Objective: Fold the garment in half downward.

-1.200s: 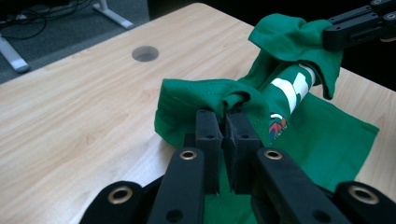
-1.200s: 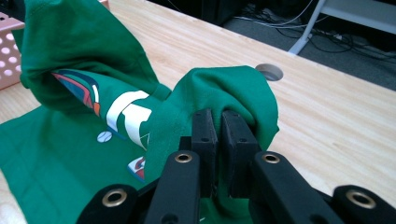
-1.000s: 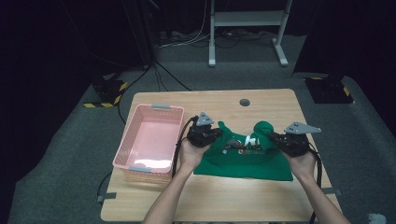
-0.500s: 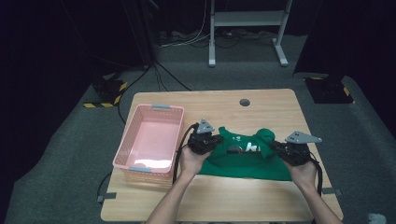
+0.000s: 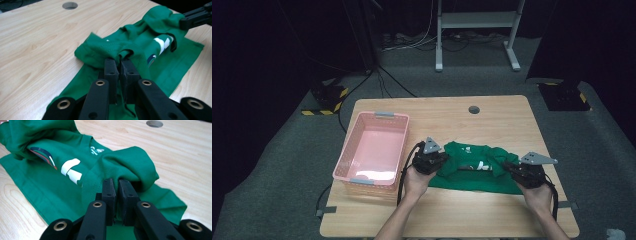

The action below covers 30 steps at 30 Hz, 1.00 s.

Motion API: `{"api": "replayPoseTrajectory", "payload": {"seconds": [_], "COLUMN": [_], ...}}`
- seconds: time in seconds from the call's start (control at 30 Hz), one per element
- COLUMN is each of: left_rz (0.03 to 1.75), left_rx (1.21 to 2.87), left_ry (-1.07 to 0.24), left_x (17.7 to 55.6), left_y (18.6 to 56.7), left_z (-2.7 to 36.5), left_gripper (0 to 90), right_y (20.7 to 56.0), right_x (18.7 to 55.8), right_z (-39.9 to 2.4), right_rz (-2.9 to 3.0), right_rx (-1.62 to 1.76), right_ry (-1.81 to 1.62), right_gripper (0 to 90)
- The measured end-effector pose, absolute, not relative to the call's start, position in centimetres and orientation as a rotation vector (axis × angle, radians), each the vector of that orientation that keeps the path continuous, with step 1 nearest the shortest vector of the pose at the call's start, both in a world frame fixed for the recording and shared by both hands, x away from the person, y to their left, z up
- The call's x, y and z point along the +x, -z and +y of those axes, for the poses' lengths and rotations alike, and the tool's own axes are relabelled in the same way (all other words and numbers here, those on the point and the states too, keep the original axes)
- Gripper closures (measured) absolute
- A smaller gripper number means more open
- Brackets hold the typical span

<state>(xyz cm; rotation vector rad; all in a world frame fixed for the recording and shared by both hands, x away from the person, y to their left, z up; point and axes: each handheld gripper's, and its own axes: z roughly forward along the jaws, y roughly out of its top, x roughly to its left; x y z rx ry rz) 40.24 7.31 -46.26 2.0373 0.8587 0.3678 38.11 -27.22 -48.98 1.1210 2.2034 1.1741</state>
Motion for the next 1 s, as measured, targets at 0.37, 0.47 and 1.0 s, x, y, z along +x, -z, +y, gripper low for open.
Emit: {"api": "replayPoseTrajectory", "payload": {"seconds": [0.37, 0.47, 1.0], "left_rz": [0.966, 1.004, 1.128], "left_rx": [2.088, 2.093, 1.988], "left_ry": [-0.352, -0.347, -0.372], "left_x": [39.7, 39.8, 40.1], "left_y": [49.6, 50.2, 50.9], "left_z": [7.2, 7.3, 7.6], "left_gripper": [80.9, 77.2, 40.2], "right_y": [51.3, 51.7, 52.1], "right_x": [37.3, 37.3, 37.7], "right_z": [-27.8, -28.0, -28.0], "right_rz": [2.221, 2.221, 2.163], "right_rx": [1.176, 1.198, 1.27], "right_ry": [-1.108, -1.092, -1.052], "right_gripper": [81.1, 79.2, 50.6]}}
